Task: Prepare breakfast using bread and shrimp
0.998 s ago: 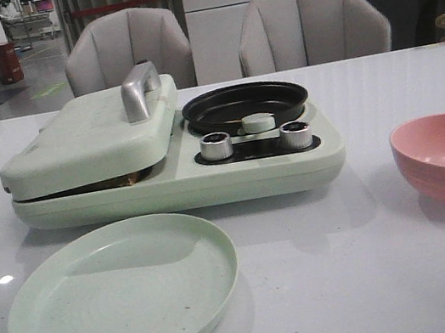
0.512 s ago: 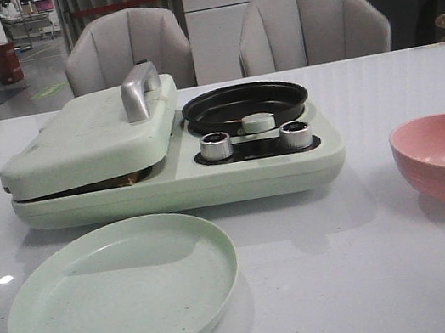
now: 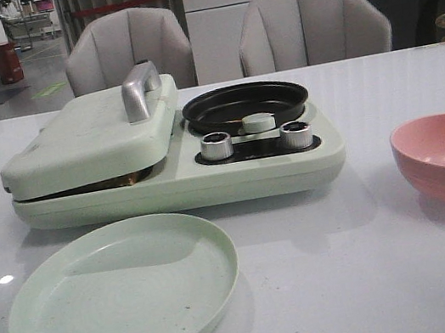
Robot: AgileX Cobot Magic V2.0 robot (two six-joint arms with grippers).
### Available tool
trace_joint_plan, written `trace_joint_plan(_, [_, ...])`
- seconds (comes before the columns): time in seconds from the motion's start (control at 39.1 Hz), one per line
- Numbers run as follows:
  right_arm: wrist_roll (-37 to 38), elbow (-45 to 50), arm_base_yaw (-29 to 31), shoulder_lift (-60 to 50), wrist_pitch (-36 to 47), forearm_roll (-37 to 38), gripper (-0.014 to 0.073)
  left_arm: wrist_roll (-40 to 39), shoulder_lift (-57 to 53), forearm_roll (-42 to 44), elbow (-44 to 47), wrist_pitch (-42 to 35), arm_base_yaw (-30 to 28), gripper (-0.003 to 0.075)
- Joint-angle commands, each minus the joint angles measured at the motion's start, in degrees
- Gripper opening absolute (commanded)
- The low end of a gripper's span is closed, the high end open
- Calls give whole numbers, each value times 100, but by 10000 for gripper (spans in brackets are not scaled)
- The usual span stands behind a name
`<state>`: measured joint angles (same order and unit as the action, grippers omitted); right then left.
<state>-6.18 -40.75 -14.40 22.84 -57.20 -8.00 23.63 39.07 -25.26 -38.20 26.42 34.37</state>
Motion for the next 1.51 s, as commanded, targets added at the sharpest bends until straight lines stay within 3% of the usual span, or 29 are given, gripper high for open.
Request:
trace_joint_plan(0.0, [-12, -142, 1, 54, 396, -44, 8, -5, -354, 171, -21, -505, -469, 98])
trace_joint_plan(0.2, [-12, -142, 1, 54, 400, -44, 8, -5, -1381, 196, 998, -1251, -1502, 98])
trace_joint_plan(0.38, [-12, -142, 1, 54, 400, -44, 8, -5, -2534, 130, 2111, -2121, -1552, 98])
trace_joint_plan(0.64, [-12, -142, 1, 54, 400, -44, 8, -5, -3565, -22, 3281, -2675, -1552, 99])
trace_joint_plan(0.72, [-12, -142, 1, 54, 400, -44, 8, -277, -3710, 216, 3449, -2722, -1584, 103])
trace_joint_plan(0.97, [-12, -142, 1, 54, 400, -44, 8, -2916, -4045, 2612, 3783, -2722, -1917, 103])
trace_joint_plan(1.48, [-12, -142, 1, 54, 401, -44, 8, -2881, -4045, 2732, 4007, -2761, -2629, 102])
